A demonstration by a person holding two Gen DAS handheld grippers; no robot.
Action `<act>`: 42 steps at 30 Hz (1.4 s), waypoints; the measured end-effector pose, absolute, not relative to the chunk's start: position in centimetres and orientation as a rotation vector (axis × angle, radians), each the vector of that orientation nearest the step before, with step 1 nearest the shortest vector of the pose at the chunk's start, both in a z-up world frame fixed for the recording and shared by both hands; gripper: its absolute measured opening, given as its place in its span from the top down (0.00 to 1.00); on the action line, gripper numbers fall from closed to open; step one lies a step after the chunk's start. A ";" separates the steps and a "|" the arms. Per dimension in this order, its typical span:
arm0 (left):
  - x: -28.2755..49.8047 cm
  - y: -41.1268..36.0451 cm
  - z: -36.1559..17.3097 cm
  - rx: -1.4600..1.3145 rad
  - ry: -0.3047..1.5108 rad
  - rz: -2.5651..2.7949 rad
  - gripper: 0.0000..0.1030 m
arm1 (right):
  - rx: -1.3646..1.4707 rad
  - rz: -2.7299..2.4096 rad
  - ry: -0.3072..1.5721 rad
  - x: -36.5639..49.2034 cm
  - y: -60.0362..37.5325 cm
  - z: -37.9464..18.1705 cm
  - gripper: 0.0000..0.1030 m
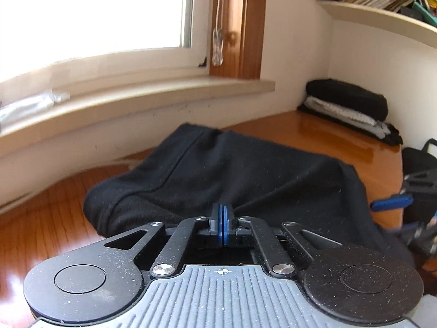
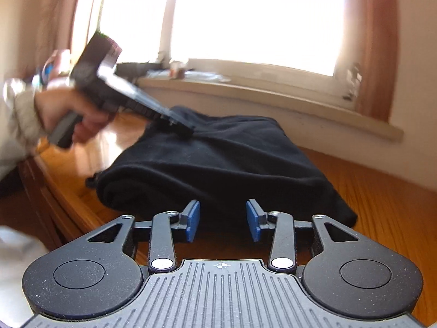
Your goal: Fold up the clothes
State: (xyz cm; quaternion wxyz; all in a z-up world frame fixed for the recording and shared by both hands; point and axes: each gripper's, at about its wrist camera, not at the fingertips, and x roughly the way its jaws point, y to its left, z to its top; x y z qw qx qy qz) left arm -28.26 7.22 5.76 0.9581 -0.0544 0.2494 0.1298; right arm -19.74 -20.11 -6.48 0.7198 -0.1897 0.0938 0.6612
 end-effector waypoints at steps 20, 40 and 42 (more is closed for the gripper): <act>-27.1 7.3 8.4 -0.108 0.462 0.266 0.62 | -0.530 1.398 0.068 -19.5 -20.7 -7.4 0.66; -13.2 1.8 5.5 0.171 0.616 0.101 1.00 | -0.598 1.274 -0.053 -16.0 -21.1 -8.5 0.54; -14.4 2.4 6.3 0.109 0.523 0.101 1.00 | -0.588 1.259 -0.053 -15.6 -21.6 -8.6 0.54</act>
